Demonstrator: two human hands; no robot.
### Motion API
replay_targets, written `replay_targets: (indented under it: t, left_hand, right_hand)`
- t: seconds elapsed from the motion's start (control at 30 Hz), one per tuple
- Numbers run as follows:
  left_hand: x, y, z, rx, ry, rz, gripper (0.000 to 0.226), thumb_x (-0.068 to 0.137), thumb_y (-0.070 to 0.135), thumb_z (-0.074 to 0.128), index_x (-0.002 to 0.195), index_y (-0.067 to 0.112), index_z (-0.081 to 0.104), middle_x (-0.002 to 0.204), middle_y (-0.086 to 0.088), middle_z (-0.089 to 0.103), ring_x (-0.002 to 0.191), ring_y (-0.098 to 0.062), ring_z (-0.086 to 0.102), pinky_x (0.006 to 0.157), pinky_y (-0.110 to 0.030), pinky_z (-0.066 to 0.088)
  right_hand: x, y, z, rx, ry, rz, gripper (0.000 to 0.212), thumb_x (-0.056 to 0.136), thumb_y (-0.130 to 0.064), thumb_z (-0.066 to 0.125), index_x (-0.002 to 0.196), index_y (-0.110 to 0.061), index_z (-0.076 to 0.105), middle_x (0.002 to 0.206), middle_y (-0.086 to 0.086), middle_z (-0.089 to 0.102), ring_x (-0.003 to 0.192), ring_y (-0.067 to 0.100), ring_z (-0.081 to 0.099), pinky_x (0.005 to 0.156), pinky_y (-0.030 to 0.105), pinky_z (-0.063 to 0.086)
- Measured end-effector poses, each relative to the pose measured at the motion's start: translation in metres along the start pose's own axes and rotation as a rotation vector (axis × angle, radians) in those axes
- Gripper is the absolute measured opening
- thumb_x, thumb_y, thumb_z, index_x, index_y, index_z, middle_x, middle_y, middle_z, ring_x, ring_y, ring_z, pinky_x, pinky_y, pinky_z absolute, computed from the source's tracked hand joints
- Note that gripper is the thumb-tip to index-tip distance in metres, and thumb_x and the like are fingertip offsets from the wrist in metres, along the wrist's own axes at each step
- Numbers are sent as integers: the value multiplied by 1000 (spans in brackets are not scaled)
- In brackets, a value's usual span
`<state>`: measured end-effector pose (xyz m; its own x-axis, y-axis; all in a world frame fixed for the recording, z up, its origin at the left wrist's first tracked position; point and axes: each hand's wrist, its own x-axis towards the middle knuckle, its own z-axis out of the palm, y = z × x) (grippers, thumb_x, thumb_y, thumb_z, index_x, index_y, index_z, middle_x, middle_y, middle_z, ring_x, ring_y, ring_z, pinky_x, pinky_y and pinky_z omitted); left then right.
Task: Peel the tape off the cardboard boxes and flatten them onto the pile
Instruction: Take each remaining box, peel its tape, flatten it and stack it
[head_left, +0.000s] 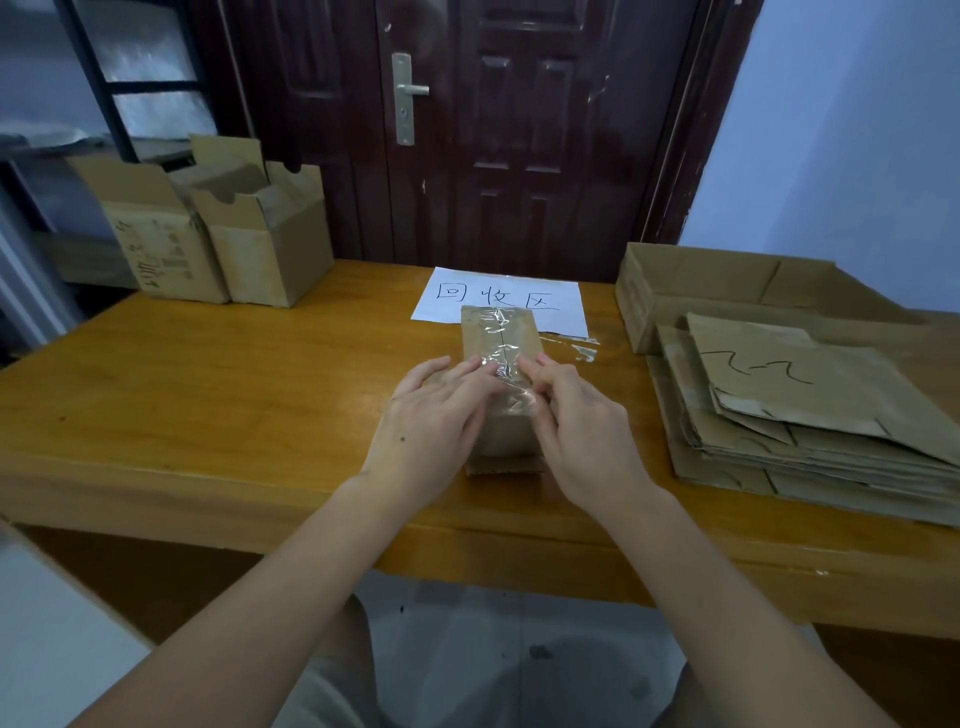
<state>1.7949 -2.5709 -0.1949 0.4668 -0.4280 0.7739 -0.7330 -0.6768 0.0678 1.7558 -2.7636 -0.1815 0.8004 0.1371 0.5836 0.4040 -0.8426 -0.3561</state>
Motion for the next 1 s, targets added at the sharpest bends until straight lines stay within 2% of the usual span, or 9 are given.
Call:
replay_targets:
  t: [0.1,0.17,0.3,0.37,0.47,0.53,0.73,0.87,1.0]
  left_hand:
    - [3,3,-1,5,37,-13,20,99,4,56,111,13,69,119,-7,75,124,-16,65,112,-41,43]
    - [5,5,-2,10,59,-20,20,100,7,52,112,13,68,114,-8,76,119,-16,68,107,-41,46]
    - [7,7,-2,21,92,-14,23,102,13,46,113,13,66,111,-9,77,114,-18,70,95,-43,52]
    - [7,8,-2,11,116,-24,23,102,12,48,114,11,67,108,-9,77,103,-19,74,91,-41,52]
    - [9,7,-1,11,136,-35,24,102,13,50,119,9,67,106,-7,78,83,-19,73,82,-36,52]
    - [9,7,0,6,150,-39,24,103,11,53,122,9,67,105,-4,78,78,-17,70,77,-34,51]
    - [10,9,0,-9,169,-77,27,105,17,48,122,10,68,100,0,78,75,-11,65,65,-31,47]
    - [14,10,-5,-26,128,-93,28,106,24,45,120,12,66,95,2,77,71,-10,69,58,-21,41]
    - [16,10,-12,-48,55,-132,17,106,21,51,119,17,63,91,6,75,63,-8,66,45,-18,39]
  right_hand:
    - [-2,-2,-2,4,-3,-6,33,102,-30,51,134,-22,49,145,3,58,135,14,53,104,33,51]
    - [-2,-4,-4,-21,6,-19,42,99,-27,59,140,-20,51,141,4,61,128,14,59,98,31,53]
    - [2,-7,-4,-55,81,-47,43,102,-36,44,135,-15,60,133,7,67,119,20,67,90,34,60]
    - [3,-9,-3,-57,107,-51,46,103,-39,36,131,-13,61,124,9,71,108,22,72,79,32,62]
    - [6,-11,-5,-73,136,-64,42,104,-37,33,125,-13,61,101,8,76,81,17,74,61,11,48]
    - [9,-12,-7,-83,164,-82,41,105,-37,31,123,-13,59,93,8,76,71,14,72,60,1,33]
    - [11,-10,-4,-100,187,-143,32,107,-32,36,123,-12,55,95,9,75,68,13,71,54,14,48]
    - [10,-11,-6,-128,165,-103,33,108,-34,37,122,-12,58,94,6,74,66,7,67,58,3,35]
    - [8,-17,-8,-140,137,-40,27,99,-26,62,125,-17,58,102,-2,74,73,-5,59,57,-3,31]
